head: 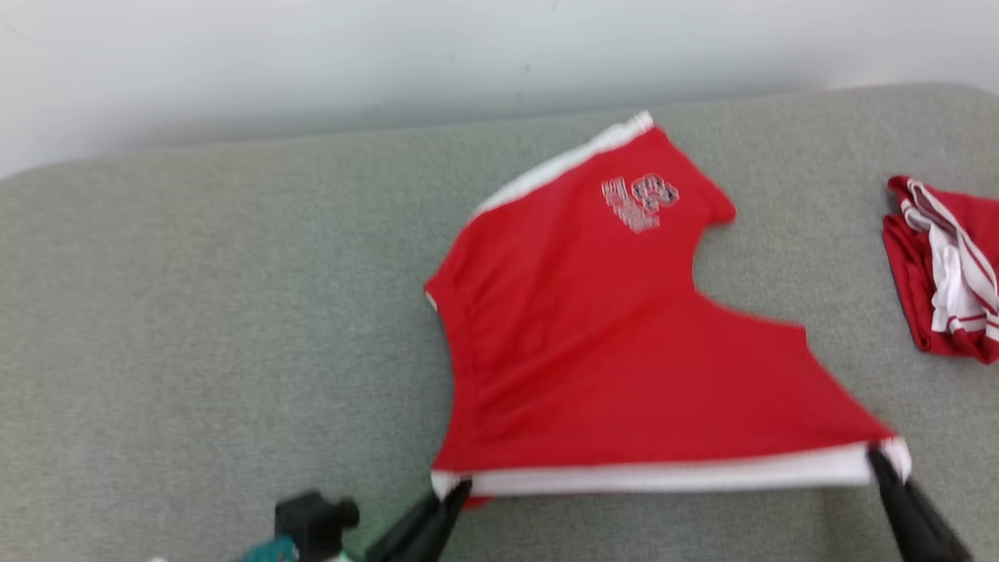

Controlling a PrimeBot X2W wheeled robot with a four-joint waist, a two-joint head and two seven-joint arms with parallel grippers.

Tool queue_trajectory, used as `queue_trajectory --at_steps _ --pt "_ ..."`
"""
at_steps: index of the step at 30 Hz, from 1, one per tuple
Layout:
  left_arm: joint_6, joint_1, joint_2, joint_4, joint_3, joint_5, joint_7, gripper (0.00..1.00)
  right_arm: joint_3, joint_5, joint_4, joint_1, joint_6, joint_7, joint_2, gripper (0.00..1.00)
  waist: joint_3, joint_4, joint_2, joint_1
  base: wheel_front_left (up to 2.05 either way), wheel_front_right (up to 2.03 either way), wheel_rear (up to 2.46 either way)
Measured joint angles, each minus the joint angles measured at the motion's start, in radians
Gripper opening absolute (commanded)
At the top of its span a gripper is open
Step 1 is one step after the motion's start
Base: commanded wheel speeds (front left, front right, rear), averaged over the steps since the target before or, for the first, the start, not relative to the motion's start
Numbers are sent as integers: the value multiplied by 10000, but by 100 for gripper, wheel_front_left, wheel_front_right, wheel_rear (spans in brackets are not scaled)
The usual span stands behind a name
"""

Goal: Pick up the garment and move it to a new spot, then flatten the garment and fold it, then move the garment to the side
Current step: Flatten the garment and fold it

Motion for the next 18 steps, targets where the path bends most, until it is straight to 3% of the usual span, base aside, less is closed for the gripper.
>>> queue_trajectory --at_steps 10,15,18 --pt "1060 2744 418 -1950 -345 -408 127 0 -949 -217 -1927 3654 0 821 343 0 -1210 353 0 -2 0 0 0" --pt "1154 2918 568 -2725 -192 -648 228 0 -1603 -217 -2485 3696 0 1172 633 0 -1260 513 0 -1 0 0 0" --pt "1118 2700 326 -3139 -46 -1034 403 0 -1747 -209 -2546 2943 0 1511 681 0 -1080 583 0 -1 0 0 0"
